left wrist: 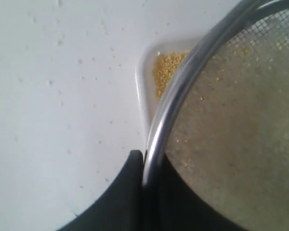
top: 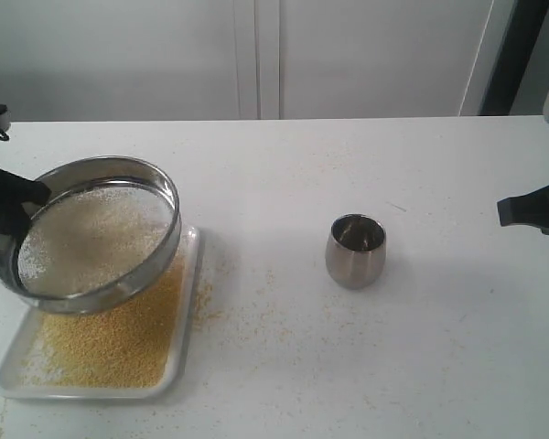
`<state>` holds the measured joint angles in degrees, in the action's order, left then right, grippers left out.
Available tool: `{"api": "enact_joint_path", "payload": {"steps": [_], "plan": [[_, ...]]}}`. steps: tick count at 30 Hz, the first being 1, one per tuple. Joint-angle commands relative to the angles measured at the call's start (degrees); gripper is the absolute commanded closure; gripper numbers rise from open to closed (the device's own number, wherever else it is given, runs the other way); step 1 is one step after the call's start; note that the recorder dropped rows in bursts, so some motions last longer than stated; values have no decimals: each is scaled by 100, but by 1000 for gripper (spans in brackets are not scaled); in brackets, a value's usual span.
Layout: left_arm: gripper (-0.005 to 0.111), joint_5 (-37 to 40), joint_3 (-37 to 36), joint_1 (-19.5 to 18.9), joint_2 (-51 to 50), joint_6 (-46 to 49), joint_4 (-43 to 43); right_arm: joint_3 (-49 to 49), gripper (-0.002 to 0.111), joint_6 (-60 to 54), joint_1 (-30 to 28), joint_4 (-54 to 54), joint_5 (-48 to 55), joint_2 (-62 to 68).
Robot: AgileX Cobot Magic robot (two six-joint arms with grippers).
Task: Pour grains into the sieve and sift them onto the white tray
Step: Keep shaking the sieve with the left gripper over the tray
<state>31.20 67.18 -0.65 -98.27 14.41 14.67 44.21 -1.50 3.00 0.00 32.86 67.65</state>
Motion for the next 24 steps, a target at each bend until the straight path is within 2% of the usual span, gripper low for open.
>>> {"api": "enact_joint_path", "payload": {"steps": [1, 2, 5, 6, 8, 11, 12, 13, 15, 17, 19, 22, 23, 24], "plan": [[107, 828, 0, 202, 60, 2554, 132, 28, 108, -16, -25, 0, -42, -39], [107, 718, 1, 191, 60, 2182, 26, 28, 108, -16, -25, 0, -42, -39], [107, 115, -9, -41, 60, -1035, -224, 28, 108, -16, -25, 0, -42, -39], [107, 9, -6, -78, 60, -1644, -159, 28, 108, -16, -25, 0, -42, -39], [107, 17, -6, 10, 60, -898, -39, 28, 108, -16, -25, 0, -42, -39], [107, 633, 20, 218, 60, 1825, 96, 28, 108, -16, -25, 0, -42, -39], [107, 742, 20, 218, 60, 1915, 96, 28, 108, -16, -25, 0, -42, -39], [107, 680, 20, 204, 60, 1343, 79, 28, 108, -16, -25, 0, -42, -39], [107, 270, 20, 53, 60, -536, 26, 28, 108, -16, -25, 0, -42, -39], [107, 72, 20, -78, 60, -1708, 66, 28, 108, -16, -25, 0, -42, -39], [107, 87, 20, -46, 60, -1441, 190, 28, 108, -16, -25, 0, -42, -39], [107, 612, 23, 129, 60, 881, 235, 28, 108, -16, -25, 0, -42, -39], [107, 814, 23, 132, 60, 1351, 172, 28, 108, -16, -25, 0, -42, -39], [107, 818, 23, 132, 60, 1139, 131, 28, 108, -16, -25, 0, -42, -39]]}}
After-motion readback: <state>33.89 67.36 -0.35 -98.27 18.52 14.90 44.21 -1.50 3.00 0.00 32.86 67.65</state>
